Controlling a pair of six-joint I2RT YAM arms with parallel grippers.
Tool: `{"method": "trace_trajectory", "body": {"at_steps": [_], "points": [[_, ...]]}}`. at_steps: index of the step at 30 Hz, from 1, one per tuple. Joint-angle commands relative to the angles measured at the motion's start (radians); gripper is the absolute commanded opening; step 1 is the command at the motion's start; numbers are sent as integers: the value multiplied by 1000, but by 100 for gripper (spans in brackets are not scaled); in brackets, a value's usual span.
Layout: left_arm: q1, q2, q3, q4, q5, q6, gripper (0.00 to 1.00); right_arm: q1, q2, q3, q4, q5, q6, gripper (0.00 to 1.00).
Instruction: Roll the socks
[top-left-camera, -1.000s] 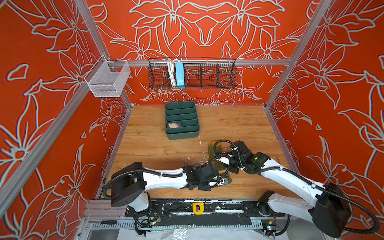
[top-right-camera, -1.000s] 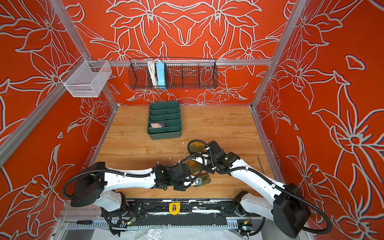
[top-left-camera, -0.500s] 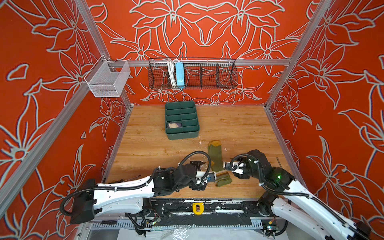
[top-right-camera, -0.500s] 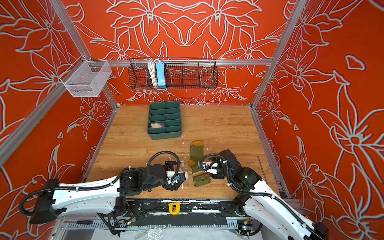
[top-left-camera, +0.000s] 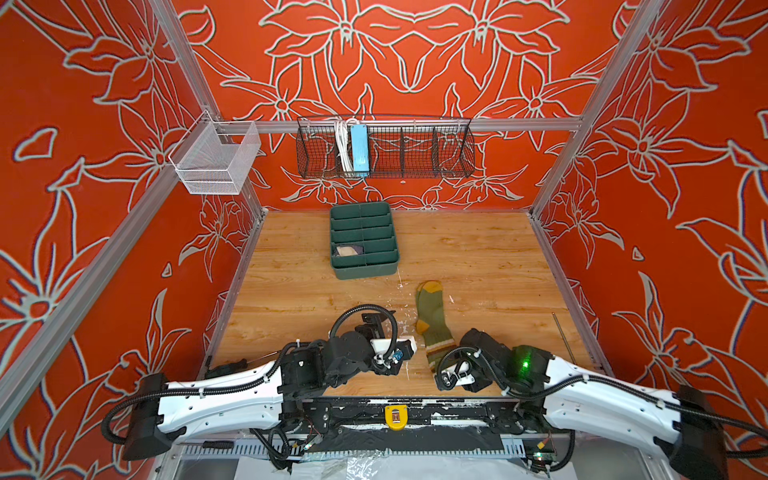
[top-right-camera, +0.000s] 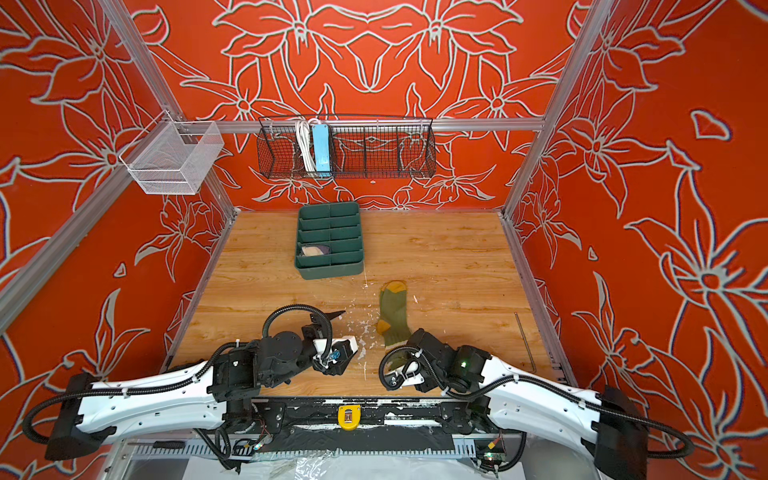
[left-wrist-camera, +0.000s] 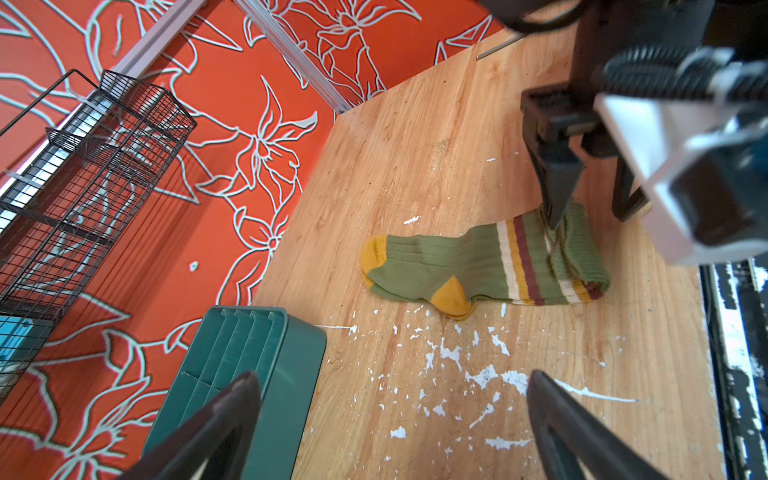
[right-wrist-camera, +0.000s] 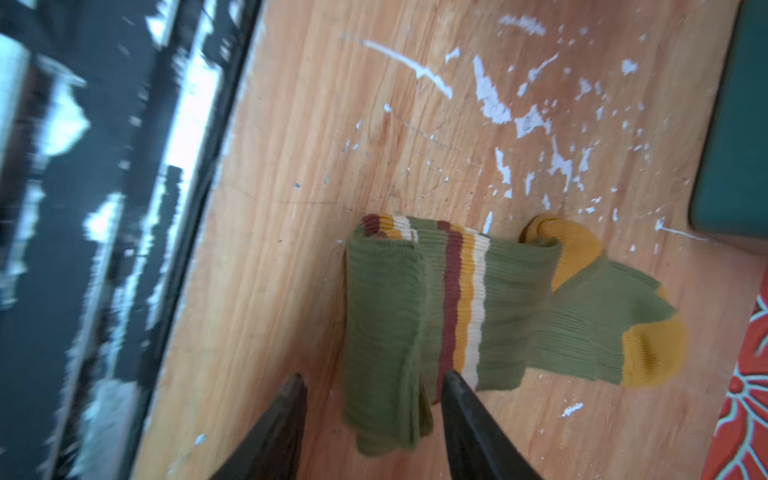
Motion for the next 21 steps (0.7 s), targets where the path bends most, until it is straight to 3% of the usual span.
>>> {"method": "trace_trajectory", "body": {"at_steps": [1,7,10,11,13,16,21], "points": [[4,-28,37,-27,27,6,100,5,86,-5,113,56,7,52],[4,-75,81,-106,80,48,100,2,244,31,142,83,20,37],[4,-105,108,-149,121,62,100,1,290,64,114,59,43,19],[3,-117,118,-168,141,71,100,-1,307,85,85,40,53,8],[2,-138,130,-207,180,109,100,-7,353,147,-6,-22,81,0],[-7,-168,126,-249,210,258,99,-34,477,295,-178,-167,173,0],[-103,-189,85,-244,106,471,99,-85,771,554,-418,-404,294,0]]}}
